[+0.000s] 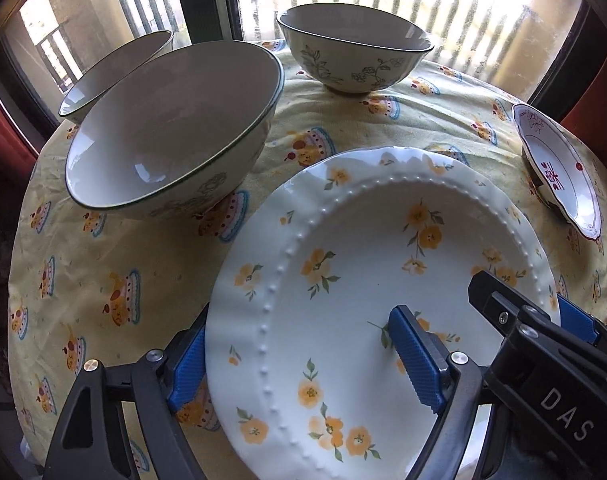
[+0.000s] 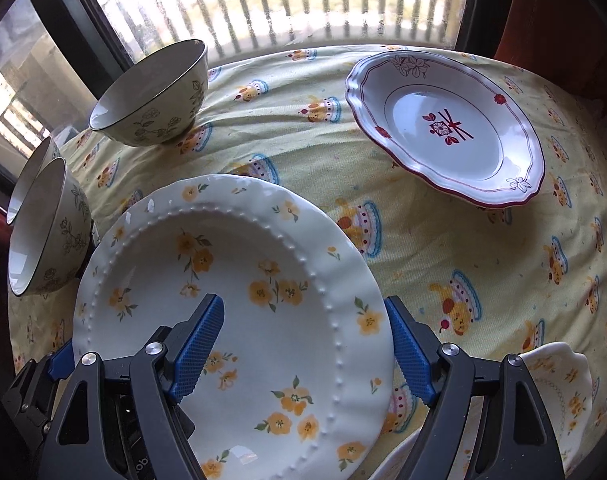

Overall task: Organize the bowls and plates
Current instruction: 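Carry the beaded plate over the orange-flower plate, then lower the beaded plate onto the orange-flower plate and open both grippers, then move both grippers to the red-rimmed dish, then close both grippers on the rim of the red-rimmed dish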

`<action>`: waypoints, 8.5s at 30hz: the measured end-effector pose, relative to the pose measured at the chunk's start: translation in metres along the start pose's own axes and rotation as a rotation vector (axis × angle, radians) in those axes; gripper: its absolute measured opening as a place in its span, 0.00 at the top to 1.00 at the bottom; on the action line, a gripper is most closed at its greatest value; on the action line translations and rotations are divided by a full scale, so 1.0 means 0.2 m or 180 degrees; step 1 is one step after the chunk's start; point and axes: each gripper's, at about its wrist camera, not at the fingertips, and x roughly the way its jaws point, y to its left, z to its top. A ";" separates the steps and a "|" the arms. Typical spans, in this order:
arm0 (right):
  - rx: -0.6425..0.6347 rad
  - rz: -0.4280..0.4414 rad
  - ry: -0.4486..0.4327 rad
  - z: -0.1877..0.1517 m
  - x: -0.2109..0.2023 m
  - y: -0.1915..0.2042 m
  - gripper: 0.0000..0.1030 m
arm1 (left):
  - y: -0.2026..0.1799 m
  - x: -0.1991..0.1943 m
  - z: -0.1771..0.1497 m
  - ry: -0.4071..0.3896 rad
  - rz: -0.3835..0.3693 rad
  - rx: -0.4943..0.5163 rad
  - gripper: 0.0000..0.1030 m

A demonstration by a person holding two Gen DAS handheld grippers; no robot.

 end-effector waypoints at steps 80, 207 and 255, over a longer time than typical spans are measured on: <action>0.0104 -0.0090 -0.0063 -0.51 -0.48 -0.10 0.40 | -0.03 -0.47 -0.37 -0.0198 -0.0270 0.0325 0.28; 0.0509 -0.0197 -0.0650 0.20 -0.65 -0.72 0.28 | -0.74 -0.45 0.28 -0.0492 -0.0370 0.0575 0.14; 0.0160 0.0016 -0.0042 0.77 0.19 -0.97 0.57 | -1.08 0.24 0.61 -0.0142 -0.0072 0.0304 0.43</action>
